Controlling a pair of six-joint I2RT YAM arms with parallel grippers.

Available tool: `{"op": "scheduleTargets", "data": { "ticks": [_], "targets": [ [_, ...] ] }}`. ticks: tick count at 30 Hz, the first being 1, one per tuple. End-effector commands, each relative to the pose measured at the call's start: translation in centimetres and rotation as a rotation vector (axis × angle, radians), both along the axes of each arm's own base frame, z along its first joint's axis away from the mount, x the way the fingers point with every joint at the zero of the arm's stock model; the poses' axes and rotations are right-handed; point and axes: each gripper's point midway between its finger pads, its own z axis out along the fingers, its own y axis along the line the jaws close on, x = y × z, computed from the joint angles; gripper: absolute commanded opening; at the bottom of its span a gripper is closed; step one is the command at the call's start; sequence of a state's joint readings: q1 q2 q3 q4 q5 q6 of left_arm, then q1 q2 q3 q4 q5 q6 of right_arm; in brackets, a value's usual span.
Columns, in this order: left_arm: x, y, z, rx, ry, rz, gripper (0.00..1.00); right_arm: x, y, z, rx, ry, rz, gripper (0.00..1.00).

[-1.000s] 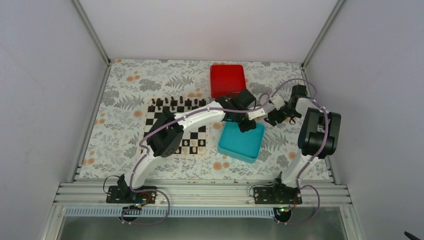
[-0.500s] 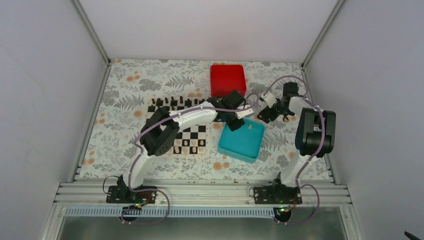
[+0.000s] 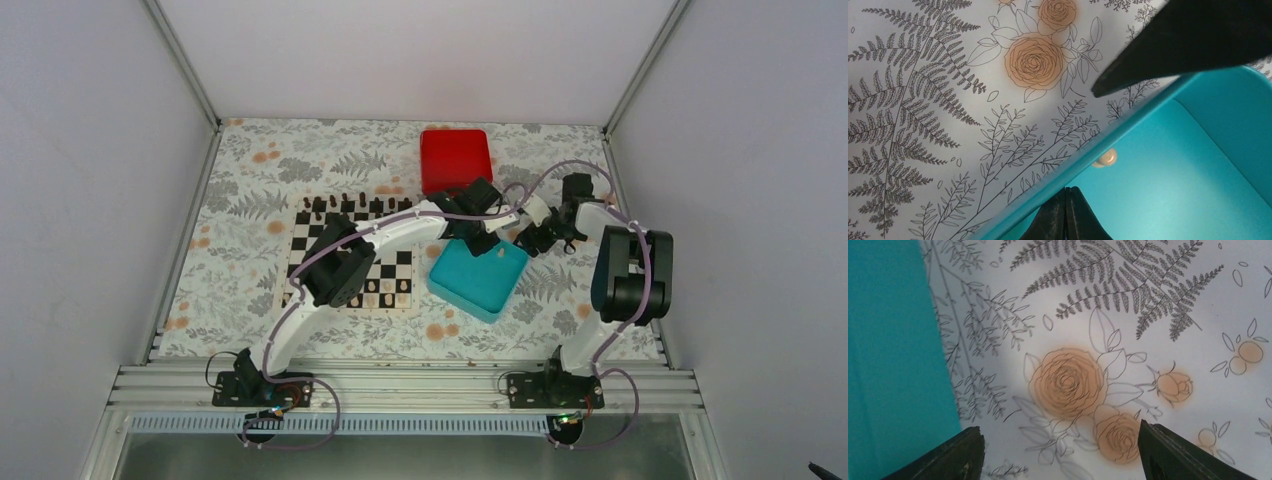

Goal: Set up the chess pieces on the board
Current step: Adjust the storage box at the center of the board.

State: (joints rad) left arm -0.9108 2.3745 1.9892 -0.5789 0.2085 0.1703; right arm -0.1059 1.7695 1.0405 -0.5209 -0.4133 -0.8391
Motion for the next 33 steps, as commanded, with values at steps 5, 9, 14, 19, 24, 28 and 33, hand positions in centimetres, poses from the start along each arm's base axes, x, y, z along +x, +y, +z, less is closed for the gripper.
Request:
{"op": "scheduleTargets", "data": {
  "ticks": [5, 9, 14, 19, 24, 28, 33],
  "targets": [
    [1.1, -0.6, -0.7, -0.001, -0.003, 0.01, 0.02, -2.7, 0.6, 2.7, 0.001, -0.034, 0.02, 0.79],
    [1.2, -1.3, -0.4, -0.028, 0.0, -0.001, 0.02, -4.1, 0.8, 3.2, 0.011, -0.02, 0.021, 0.79],
    [1.3, -2.4, 0.5, -0.057, -0.013, -0.019, 0.02, -5.7, 1.1, 3.1, 0.018, 0.009, 0.023, 0.78],
    [1.4, -3.2, 1.1, -0.077, -0.015, -0.032, 0.02, -6.7, 1.2, 2.6, 0.019, 0.014, 0.016, 0.78],
    [0.8, -2.9, 1.4, -0.076, 0.0, -0.053, 0.04, -6.8, 1.0, 2.6, 0.011, -0.008, 0.001, 0.8],
    [-0.6, -1.5, 2.7, -0.087, -0.017, -0.059, 0.46, -6.3, 0.2, 3.2, -0.003, -0.038, -0.03, 0.83],
    [-2.8, -0.7, 4.0, -0.1, -0.027, -0.074, 0.74, -5.8, -0.9, 3.3, 0.003, -0.046, -0.066, 0.84]
  ]
}}
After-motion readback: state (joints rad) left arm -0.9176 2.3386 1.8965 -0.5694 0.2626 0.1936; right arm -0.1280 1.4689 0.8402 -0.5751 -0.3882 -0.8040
